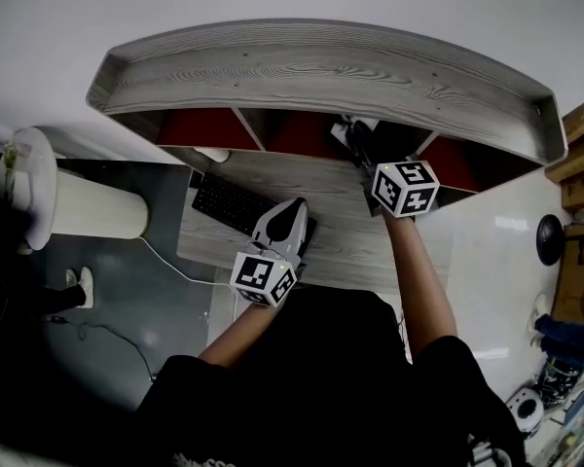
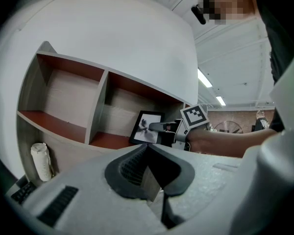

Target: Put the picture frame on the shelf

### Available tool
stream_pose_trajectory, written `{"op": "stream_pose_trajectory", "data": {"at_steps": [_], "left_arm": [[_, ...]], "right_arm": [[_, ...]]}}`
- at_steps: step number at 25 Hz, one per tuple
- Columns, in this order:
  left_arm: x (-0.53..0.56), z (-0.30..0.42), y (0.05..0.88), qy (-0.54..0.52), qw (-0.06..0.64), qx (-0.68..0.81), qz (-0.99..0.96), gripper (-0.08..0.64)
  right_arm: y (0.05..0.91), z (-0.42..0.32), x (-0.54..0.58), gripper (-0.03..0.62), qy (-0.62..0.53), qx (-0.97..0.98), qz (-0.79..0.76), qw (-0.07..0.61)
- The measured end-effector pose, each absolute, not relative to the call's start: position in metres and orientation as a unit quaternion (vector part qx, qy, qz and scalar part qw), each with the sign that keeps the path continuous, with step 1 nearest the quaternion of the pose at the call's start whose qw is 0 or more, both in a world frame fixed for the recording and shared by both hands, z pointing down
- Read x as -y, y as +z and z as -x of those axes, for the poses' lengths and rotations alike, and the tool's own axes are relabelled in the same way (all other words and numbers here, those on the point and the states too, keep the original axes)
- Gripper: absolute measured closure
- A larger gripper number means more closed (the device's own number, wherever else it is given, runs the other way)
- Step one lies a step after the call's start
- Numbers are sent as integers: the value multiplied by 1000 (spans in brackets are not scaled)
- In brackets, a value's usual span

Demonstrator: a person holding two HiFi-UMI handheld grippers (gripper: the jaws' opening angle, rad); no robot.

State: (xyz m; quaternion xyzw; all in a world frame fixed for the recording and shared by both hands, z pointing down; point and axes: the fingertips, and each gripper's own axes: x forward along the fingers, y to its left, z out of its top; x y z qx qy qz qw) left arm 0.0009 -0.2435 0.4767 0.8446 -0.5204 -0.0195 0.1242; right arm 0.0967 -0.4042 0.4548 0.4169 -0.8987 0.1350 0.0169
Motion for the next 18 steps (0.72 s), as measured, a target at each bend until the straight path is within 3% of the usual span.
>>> {"op": "stream_pose_trajectory", "data": {"at_steps": [8, 18], "left_arm": [[232, 18, 466, -35, 148, 502, -851, 543], [220, 27, 469, -43, 159, 485, -859, 543]], "right_arm": [[456, -105, 414, 509, 88, 866, -486, 86], [455, -110, 420, 458, 55, 835, -537, 105]]}}
